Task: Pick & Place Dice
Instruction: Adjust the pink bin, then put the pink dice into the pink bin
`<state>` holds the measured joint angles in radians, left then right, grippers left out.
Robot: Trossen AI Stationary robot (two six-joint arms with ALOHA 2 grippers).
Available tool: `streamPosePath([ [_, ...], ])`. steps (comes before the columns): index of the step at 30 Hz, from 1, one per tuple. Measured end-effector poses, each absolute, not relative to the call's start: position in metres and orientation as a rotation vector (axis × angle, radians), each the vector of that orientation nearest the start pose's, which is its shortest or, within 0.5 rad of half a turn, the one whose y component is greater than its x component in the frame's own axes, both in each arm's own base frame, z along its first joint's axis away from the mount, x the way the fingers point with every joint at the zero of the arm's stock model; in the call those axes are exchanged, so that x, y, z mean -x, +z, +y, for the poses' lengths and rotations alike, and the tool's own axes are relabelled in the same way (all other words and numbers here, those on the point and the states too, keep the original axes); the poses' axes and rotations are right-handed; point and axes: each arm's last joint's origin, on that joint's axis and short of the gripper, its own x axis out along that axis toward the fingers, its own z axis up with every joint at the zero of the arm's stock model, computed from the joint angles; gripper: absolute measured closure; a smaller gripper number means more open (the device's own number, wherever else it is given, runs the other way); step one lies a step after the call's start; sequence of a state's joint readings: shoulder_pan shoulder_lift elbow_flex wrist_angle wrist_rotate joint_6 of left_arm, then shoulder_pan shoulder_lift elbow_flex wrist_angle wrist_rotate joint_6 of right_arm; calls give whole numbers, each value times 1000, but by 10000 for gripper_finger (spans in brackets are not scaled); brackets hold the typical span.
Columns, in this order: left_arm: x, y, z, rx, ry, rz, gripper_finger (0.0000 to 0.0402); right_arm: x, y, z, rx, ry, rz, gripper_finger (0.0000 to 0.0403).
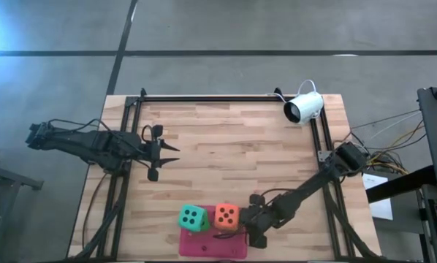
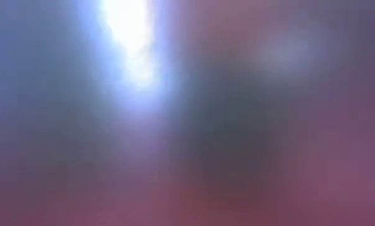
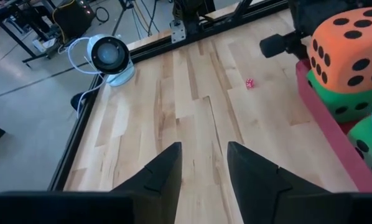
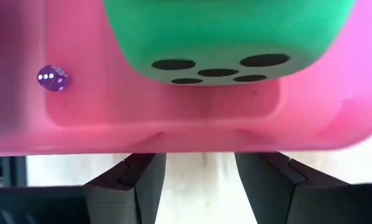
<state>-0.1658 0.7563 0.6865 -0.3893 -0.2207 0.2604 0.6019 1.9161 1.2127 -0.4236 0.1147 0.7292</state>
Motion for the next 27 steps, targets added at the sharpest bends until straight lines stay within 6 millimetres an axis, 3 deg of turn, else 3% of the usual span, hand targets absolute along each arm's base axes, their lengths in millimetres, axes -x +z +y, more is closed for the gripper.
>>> streamPosePath([
  [10,-161,285,-21,-339,-7,457,268,-305,166,196,-208,26,1123,216],
  [18,-161,284,-21,-340,-8,462,275,-278,194,180,-178,-15,1088,216],
  [23,-161,284,-21,-340,-8,462,272,-252,188,155,-162,-141,1082,216],
  [27,-161,284,-21,-340,-7,460,268,-247,172,135,-297,-257,1065,216],
])
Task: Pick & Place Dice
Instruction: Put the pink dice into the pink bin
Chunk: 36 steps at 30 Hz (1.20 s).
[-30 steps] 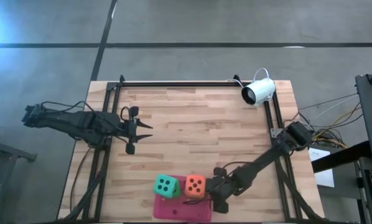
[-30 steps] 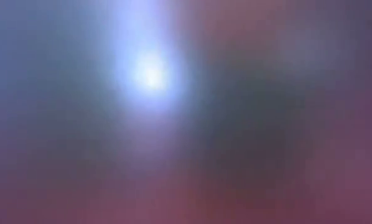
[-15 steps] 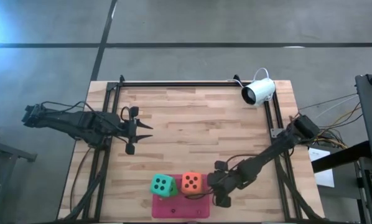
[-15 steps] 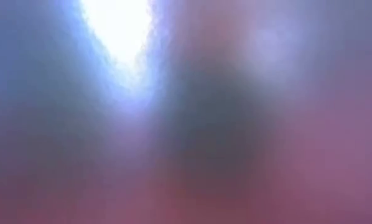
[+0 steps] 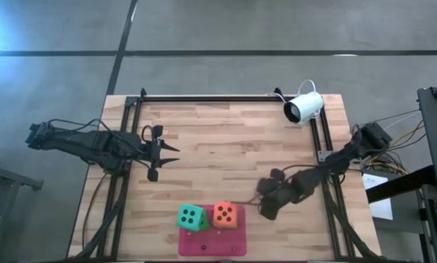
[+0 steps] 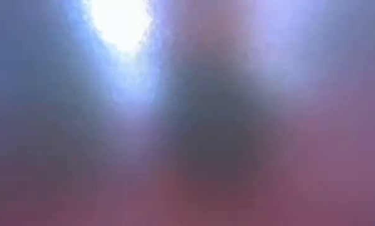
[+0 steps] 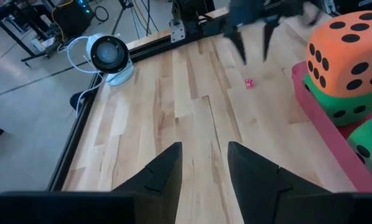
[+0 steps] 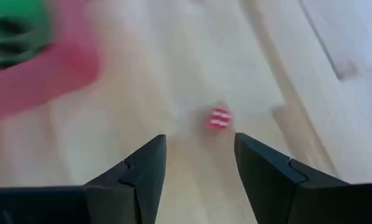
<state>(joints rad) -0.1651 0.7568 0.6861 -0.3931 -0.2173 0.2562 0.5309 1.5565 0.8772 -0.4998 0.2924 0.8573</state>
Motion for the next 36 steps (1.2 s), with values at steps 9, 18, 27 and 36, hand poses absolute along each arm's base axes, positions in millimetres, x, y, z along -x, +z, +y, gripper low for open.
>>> streamPosePath([
  [9,-161,284,-20,-339,-7,459,274,-255,160,121,-421,-385,1063,216],
  [18,-161,284,-20,-340,-8,461,269,-253,156,117,-406,-443,1040,216],
  [27,-161,284,-21,-340,-8,461,274,-264,133,120,-384,-422,1074,216],
  [36,-161,284,-21,-340,-9,462,272,-264,128,120,-390,-440,1093,221],
])
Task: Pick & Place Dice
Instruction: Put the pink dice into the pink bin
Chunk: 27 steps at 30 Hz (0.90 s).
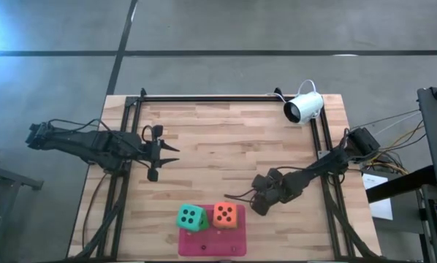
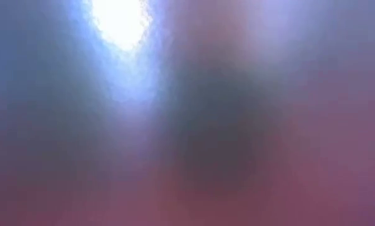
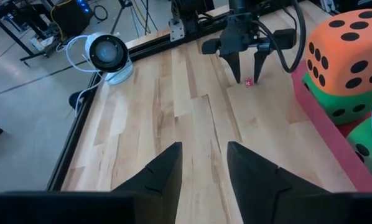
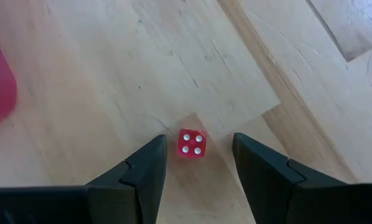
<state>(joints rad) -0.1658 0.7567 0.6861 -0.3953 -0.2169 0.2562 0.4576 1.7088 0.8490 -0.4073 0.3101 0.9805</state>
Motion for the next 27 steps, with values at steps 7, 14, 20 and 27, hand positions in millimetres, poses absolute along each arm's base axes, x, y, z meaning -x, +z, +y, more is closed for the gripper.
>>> streamPosePath([
  [7,-161,284,-21,-340,-9,462,275,-264,127,120,-379,-436,1098,273],
  [14,-161,284,-21,-337,-8,462,268,-265,128,120,-378,-431,1094,348],
  [20,-161,284,-21,-337,-8,463,273,-265,128,121,-373,-426,1091,360],
  [27,-161,284,-21,-337,-8,462,273,-264,140,126,-378,-387,1062,350],
])
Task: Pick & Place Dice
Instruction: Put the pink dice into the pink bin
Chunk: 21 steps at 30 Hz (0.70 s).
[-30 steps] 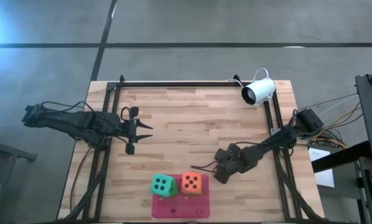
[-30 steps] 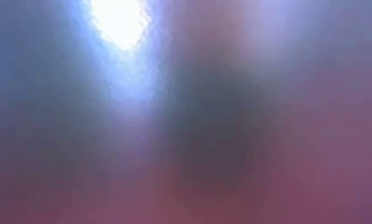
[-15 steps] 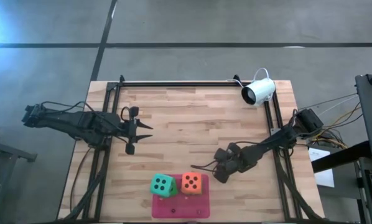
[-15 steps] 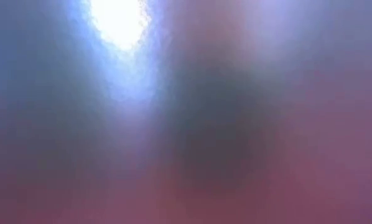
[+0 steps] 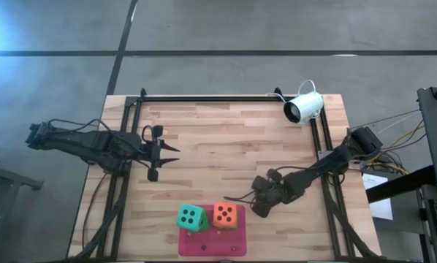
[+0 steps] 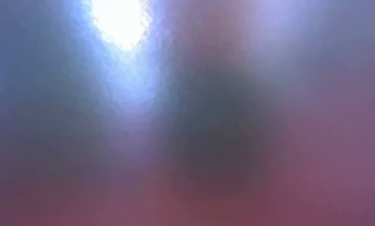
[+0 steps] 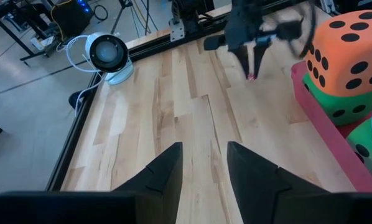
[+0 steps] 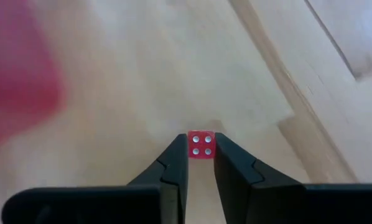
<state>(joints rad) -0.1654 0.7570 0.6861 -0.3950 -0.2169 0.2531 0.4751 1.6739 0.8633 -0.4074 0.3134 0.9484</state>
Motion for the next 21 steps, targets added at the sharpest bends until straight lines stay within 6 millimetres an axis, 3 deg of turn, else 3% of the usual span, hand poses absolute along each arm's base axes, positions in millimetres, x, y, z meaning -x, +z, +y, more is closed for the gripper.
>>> streamPosePath([
  [14,-161,284,-21,-336,-7,461,275,-276,233,184,-209,-90,973,347],
  [18,-161,284,-20,-337,-7,462,272,-283,246,203,-168,6,914,347],
  [21,-161,284,-20,-337,-7,464,269,-289,243,212,-126,48,918,347],
])
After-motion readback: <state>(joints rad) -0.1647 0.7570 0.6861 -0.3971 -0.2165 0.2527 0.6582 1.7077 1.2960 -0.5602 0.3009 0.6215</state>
